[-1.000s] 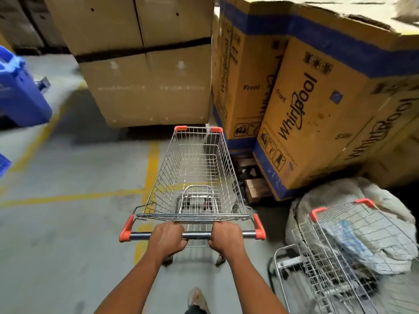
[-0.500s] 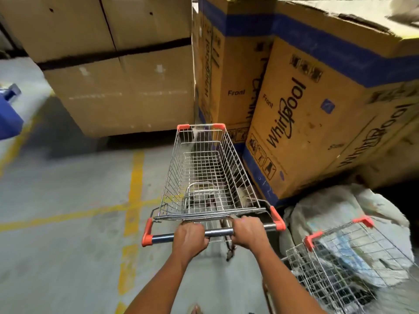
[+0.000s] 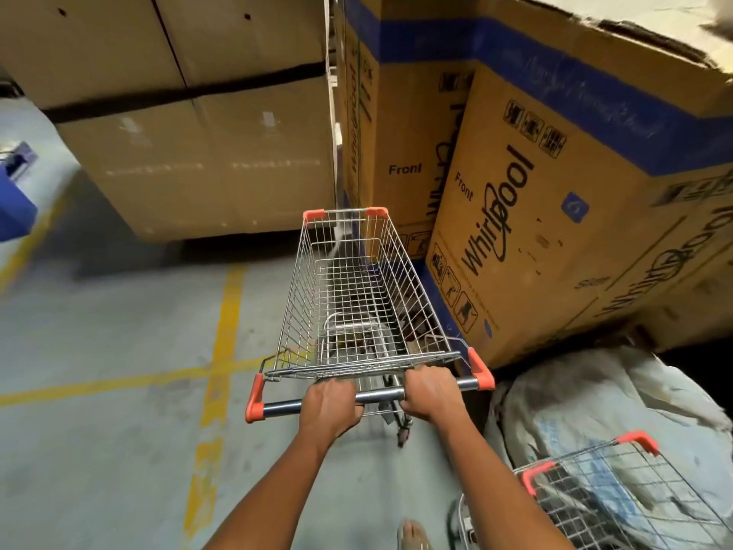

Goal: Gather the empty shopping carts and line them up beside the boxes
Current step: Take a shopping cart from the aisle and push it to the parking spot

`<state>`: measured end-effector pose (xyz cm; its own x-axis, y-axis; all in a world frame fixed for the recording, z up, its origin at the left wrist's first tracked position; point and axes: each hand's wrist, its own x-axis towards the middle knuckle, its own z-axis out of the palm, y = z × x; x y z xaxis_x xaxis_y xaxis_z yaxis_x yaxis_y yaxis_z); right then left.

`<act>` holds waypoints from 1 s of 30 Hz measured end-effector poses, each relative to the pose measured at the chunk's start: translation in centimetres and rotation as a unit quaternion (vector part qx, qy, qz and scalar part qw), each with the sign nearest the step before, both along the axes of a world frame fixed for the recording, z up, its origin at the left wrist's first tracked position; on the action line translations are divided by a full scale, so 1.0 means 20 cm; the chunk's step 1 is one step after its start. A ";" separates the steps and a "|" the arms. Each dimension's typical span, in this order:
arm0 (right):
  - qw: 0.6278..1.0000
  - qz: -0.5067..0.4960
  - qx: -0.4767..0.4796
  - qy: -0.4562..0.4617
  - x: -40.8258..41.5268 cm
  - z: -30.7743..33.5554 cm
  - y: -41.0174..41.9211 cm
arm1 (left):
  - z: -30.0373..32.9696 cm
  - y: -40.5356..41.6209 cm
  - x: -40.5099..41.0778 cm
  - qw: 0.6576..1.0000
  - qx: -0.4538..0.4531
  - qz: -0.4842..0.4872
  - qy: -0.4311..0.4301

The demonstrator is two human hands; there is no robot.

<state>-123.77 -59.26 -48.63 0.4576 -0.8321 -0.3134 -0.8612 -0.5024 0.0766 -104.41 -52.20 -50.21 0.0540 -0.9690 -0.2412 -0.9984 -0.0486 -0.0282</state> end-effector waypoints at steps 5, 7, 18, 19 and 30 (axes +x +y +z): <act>1.000 0.017 -0.010 -0.010 -0.06 -0.02 -0.21 | 0.01 -0.18 -0.06 1.000 0.002 0.012 0.007; 1.000 0.024 -0.012 -0.010 -0.08 -0.03 -0.28 | 0.00 -0.26 -0.08 1.000 0.006 0.016 0.002; 0.999 0.035 -0.014 -0.030 -0.14 -0.06 -0.56 | 0.01 -0.52 -0.14 1.000 0.009 0.019 -0.021; 0.999 0.035 -0.011 -0.030 -0.14 -0.06 -0.56 | 0.01 -0.53 -0.14 1.000 0.012 0.020 -0.020; 0.998 0.052 0.012 -0.023 -0.12 0.00 -0.54 | 0.00 -0.49 -0.09 0.997 -0.006 0.023 0.072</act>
